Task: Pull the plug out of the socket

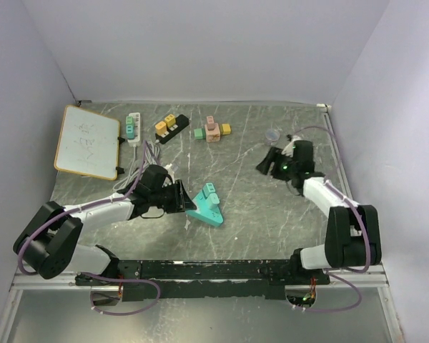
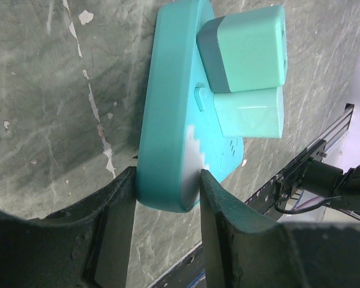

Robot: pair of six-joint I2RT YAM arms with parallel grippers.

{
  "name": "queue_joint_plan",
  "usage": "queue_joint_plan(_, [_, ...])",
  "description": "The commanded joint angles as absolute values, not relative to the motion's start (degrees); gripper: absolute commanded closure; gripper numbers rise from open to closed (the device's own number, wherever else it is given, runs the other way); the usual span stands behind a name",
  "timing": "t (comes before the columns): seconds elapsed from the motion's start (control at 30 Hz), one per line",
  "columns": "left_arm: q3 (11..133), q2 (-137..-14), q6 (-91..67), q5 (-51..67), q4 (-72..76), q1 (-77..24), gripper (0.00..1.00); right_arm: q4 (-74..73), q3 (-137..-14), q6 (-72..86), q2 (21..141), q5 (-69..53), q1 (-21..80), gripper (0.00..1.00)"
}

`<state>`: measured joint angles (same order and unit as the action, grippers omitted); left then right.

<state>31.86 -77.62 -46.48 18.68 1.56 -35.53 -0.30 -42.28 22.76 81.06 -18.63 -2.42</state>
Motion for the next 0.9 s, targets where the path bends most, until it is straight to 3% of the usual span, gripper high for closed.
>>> queue_joint_plan(0.0, [31.3, -79.3, -43.5, 18.0, -1.9, -36.0, 0.93, 3.5, -37.1, 25.1, 76.4, -19.9, 12.1, 0.35])
queue_joint_plan(0.2, [30.8, -79.0, -44.3, 18.3, -1.5, -36.1, 0.93, 10.9, -29.4, 34.2, 71.9, -21.4, 24.4, 0.36])
queue_joint_plan(0.37, [31.6, -79.7, -43.9, 18.0, -2.2, -36.1, 0.93, 8.4, -31.7, 33.6, 71.7, -16.5, 34.2, 0.36])
queue_joint_plan(0.63, [30.6, -78.7, -45.2, 18.2, -1.2, -36.1, 0.93, 0.7, -38.7, 34.0, 76.9, -7.2, 40.2, 0.38])
queue_joint_plan(0.87, [31.1, -80.2, -45.0, 18.1, -1.4, -36.1, 0.93, -1.9, -43.1, 34.8, 82.6, -3.9, 43.8, 0.49])
